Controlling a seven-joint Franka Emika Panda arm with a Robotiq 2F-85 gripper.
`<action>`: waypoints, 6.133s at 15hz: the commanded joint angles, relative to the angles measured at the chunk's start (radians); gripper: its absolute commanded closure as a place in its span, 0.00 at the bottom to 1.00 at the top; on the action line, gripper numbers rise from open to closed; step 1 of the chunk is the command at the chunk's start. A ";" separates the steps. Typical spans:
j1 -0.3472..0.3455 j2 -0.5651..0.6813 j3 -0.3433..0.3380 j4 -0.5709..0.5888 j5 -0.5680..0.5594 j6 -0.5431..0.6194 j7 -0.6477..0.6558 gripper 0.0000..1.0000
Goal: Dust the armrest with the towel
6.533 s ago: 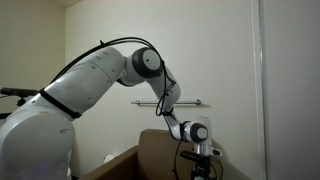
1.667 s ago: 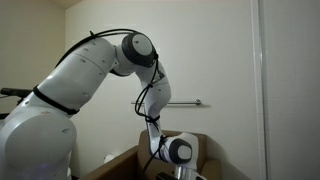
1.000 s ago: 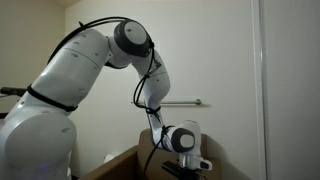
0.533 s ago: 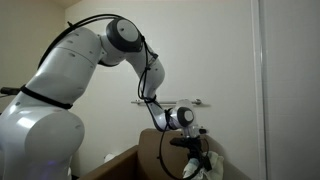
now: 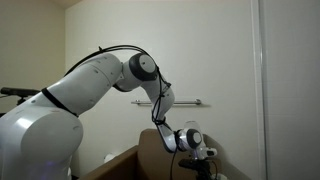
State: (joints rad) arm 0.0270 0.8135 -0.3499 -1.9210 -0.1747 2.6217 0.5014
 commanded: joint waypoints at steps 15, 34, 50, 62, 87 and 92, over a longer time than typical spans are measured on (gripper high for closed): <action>-0.083 -0.284 -0.024 -0.574 0.113 -0.071 -0.056 0.94; -0.008 -0.286 0.034 -0.166 0.008 0.032 -0.001 0.95; -0.180 -0.213 0.131 -0.374 0.206 -0.012 -0.252 0.95; -0.134 -0.412 -0.162 -0.725 0.112 0.008 -0.160 0.95; -0.037 0.261 0.224 0.364 0.129 -0.335 -0.212 0.95; -0.060 0.381 0.207 0.517 0.127 -0.489 -0.203 0.95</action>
State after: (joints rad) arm -0.0126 1.1387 -0.1344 -1.5019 -0.0664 2.2200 0.3370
